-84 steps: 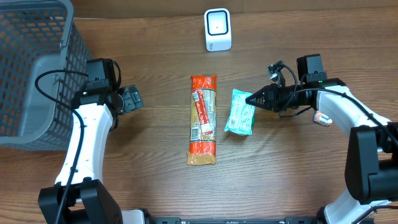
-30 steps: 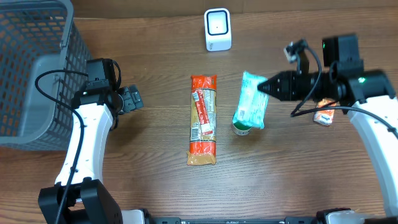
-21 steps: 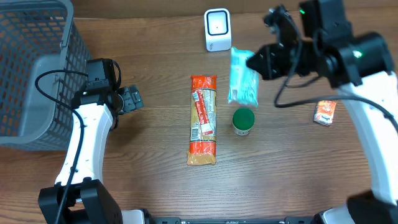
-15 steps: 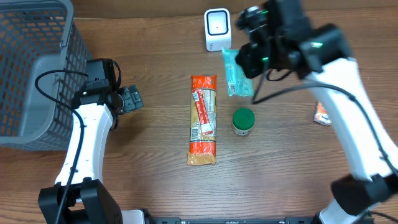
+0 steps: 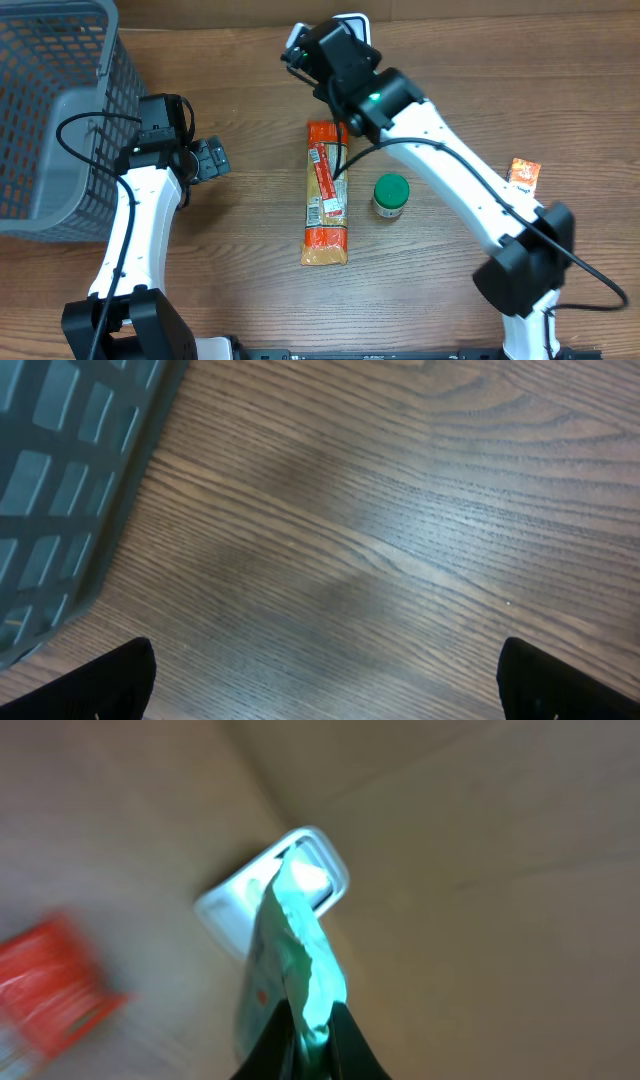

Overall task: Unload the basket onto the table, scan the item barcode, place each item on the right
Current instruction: 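Hold the teal pack in front of the white scanner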

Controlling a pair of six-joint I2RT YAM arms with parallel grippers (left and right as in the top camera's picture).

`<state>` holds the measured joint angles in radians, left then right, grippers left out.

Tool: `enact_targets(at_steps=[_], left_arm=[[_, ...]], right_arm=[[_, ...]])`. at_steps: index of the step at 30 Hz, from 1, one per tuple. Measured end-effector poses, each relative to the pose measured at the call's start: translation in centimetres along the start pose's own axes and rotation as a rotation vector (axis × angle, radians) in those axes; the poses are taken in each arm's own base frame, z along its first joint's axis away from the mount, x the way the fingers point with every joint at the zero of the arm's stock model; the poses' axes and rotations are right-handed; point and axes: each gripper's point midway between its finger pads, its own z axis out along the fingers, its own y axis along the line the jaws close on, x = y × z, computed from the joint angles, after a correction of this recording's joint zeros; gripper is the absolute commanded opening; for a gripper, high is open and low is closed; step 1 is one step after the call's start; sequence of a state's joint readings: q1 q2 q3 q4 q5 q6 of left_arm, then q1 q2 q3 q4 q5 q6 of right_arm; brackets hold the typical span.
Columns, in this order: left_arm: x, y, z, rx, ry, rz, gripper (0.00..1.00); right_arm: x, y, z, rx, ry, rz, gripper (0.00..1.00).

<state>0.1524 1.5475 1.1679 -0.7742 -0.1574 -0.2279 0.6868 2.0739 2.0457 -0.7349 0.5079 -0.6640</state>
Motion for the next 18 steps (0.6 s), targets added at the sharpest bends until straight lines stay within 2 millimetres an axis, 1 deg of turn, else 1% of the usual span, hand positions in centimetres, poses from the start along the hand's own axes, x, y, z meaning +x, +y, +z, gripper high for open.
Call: enact_targets(at_steps=[3,5,7,9,14,16,18], left_arm=[[0.0,0.0,0.0,0.000,0.000,0.000,1.00],[0.0,0.0,0.0,0.000,0.001,0.000,1.00],[0.0,0.0,0.0,0.000,0.000,0.000,1.00],[0.0,0.0,0.0,0.000,0.000,0.000,1.00],[0.0,0.0,0.0,0.000,0.000,0.000,1.00],[0.0,0.0,0.0,0.000,0.000,0.000,1.00],[0.0,0.0,0.0,0.000,0.000,0.000,1.00]], right_arm=[[-1.8,-1.2,2.8,0.142,-0.042,-0.021,0.03],[-2.3,-1.5,4.4,0.210,-0.054,-0.045,0.03],[-2.7,-1.6,5.6,0.260,-0.062,-0.075,0.04],[-3.5,-2.0,6.8,0.324,-0.091,-0.094,0.04],[-4.9,-2.4,8.4,0.422,-0.157,-0.107,0.04],[-5.5,-2.9,8.6,0.462,-0.194,-0.090,0.04],[-5.6,-3.1,9.0,0.477,-0.212,-0.082,0.03]])
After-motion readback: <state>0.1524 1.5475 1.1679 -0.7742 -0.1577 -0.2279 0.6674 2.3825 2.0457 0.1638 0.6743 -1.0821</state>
